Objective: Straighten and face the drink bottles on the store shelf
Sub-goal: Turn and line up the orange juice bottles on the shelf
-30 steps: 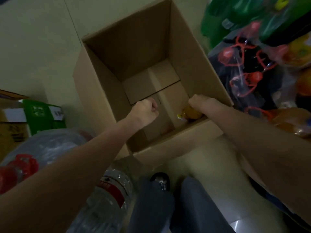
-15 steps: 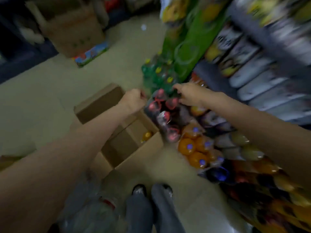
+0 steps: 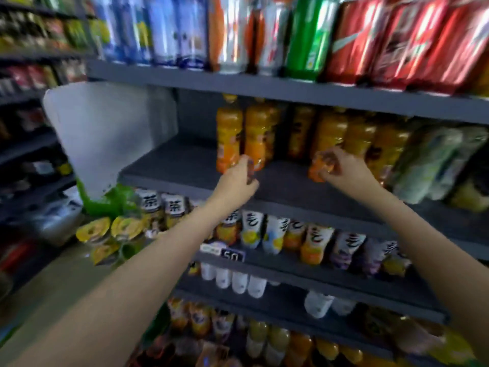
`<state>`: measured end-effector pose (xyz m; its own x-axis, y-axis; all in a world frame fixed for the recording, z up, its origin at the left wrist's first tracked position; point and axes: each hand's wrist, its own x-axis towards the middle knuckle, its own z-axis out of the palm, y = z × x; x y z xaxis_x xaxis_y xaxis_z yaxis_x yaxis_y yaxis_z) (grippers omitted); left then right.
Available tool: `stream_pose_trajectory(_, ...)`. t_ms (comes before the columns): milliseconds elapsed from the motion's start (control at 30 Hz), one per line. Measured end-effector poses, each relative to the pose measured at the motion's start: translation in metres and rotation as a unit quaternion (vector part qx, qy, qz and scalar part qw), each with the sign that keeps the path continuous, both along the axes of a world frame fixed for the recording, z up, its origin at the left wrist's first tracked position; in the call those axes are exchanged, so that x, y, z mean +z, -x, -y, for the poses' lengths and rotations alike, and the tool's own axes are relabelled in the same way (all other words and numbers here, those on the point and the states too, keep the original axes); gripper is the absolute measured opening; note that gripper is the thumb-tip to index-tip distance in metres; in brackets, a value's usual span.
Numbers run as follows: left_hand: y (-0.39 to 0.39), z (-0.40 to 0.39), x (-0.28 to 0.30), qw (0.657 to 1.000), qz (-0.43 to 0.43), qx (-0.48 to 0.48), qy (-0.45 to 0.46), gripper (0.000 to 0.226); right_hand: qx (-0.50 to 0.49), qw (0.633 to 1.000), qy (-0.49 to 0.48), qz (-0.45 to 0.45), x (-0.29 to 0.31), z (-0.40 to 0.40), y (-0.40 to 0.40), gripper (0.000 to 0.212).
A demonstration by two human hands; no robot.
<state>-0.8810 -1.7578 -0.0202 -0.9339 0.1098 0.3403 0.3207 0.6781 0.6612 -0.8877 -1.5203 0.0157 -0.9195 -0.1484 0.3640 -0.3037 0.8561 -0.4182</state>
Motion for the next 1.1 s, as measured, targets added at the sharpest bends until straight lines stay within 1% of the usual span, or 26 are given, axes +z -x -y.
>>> stream_pose_trajectory(67,0.024,-0.022,0.002,1.0,-0.023,0.015,-0.009,0.041,-0.011,0.999,0.036,0.01,-0.001,-0.013,0.02,0.044)
stream_pose_trajectory(167,0.05,-0.036,-0.001,0.991,-0.079,0.104,-0.008,0.045,0.009,0.994,0.106,0.007,-0.017,-0.005,0.058,0.05)
stream_pose_trajectory(267,0.062,-0.032,-0.004,0.976,-0.129,0.177,-0.017,0.052,0.02,0.982,0.186,0.031,-0.041,0.023,0.093,0.057)
stream_pose_trajectory(333,0.069,-0.023,-0.007,0.964,-0.141,0.223,-0.042,0.055,-0.024,0.971,0.237,0.032,-0.051,0.041,0.113,0.063)
stream_pose_trajectory(400,0.078,-0.012,-0.01,0.948,-0.161,0.263,-0.077,0.059,-0.097,0.957,0.273,0.025,-0.052,0.054,0.131,0.068)
stream_pose_trajectory(467,0.089,-0.001,-0.012,0.937,-0.164,0.282,-0.121,0.064,-0.141,0.944,0.296,0.011,-0.053,0.064,0.15,0.071)
stream_pose_trajectory(500,0.096,0.004,-0.012,0.938,-0.142,0.287,-0.134,0.069,-0.152,0.943,0.296,0.002,-0.054,0.068,0.159,0.073)
stream_pose_trajectory(567,0.108,0.012,-0.015,0.949,-0.08,0.277,-0.129,0.078,-0.171,0.941,0.29,0.002,-0.057,0.072,0.175,0.077)
stream_pose_trajectory(600,0.115,0.015,-0.019,0.956,-0.059,0.259,-0.125,0.078,-0.179,0.939,0.293,0.014,-0.059,0.073,0.184,0.079)
stream_pose_trajectory(667,0.128,0.019,-0.025,0.965,-0.042,0.218,-0.137,0.071,-0.208,0.937,0.277,0.034,-0.059,0.072,0.204,0.081)
stream_pose_trajectory(733,0.136,0.023,-0.03,0.968,-0.041,0.192,-0.155,0.064,-0.242,0.937,0.249,0.04,-0.06,0.069,0.221,0.077)
stream_pose_trajectory(800,0.142,0.027,-0.035,0.97,-0.052,0.184,-0.149,0.062,-0.219,0.941,0.255,0.025,-0.062,0.071,0.231,0.061)
stream_pose_trajectory(833,0.143,0.028,-0.037,0.971,-0.06,0.181,-0.146,0.062,-0.225,0.935,0.272,0.019,-0.064,0.073,0.234,0.054)
stream_pose_trajectory(900,0.145,0.03,-0.041,0.971,-0.085,0.171,-0.146,0.062,-0.293,0.914,0.279,0.02,-0.067,0.072,0.236,0.047)
stream_pose_trajectory(933,0.145,0.03,-0.042,0.971,-0.092,0.167,-0.144,0.063,-0.333,0.901,0.277,0.013,-0.068,0.072,0.235,0.046)
stream_pose_trajectory(967,0.145,0.031,-0.043,0.972,-0.093,0.165,-0.14,0.064,-0.357,0.901,0.249,0.004,-0.067,0.072,0.234,0.047)
stream_pose_trajectory(1000,0.145,0.032,-0.044,0.973,-0.093,0.165,-0.134,0.065,-0.366,0.893,0.261,-0.011,-0.066,0.072,0.233,0.048)
stream_pose_trajectory(1100,0.144,0.034,-0.043,0.976,-0.095,0.156,-0.12,0.068,-0.364,0.895,0.258,-0.01,-0.065,0.081,0.225,0.053)
